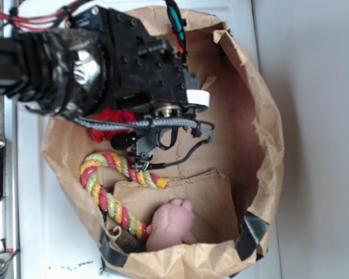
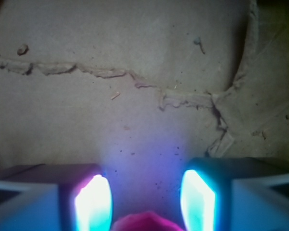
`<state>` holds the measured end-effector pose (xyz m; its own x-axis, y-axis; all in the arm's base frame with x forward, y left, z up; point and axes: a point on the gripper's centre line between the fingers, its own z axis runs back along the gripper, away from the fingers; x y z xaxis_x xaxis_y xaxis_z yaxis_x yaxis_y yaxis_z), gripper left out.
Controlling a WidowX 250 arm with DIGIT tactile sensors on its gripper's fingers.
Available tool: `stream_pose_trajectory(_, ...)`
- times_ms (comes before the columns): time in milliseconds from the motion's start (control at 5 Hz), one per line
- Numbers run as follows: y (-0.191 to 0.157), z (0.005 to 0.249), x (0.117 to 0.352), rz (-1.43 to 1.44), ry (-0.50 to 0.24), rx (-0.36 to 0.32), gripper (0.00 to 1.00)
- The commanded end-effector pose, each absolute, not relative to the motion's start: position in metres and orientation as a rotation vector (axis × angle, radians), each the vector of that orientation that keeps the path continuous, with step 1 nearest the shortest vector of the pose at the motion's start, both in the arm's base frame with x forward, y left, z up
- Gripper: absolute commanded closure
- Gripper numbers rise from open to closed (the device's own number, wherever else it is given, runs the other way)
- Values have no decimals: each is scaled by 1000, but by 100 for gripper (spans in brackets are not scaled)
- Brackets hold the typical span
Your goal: Grab the red paper.
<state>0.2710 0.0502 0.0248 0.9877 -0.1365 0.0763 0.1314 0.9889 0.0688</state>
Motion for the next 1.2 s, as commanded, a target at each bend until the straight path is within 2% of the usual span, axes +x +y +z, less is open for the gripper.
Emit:
stream_pose_trajectory(0, 60, 42, 280, -131, -137, 71, 100)
stream_pose_trajectory(800, 65, 75, 273, -138, -210, 31, 100)
stream_pose_trajectory(1000, 72, 89, 266, -134, -228, -8, 100)
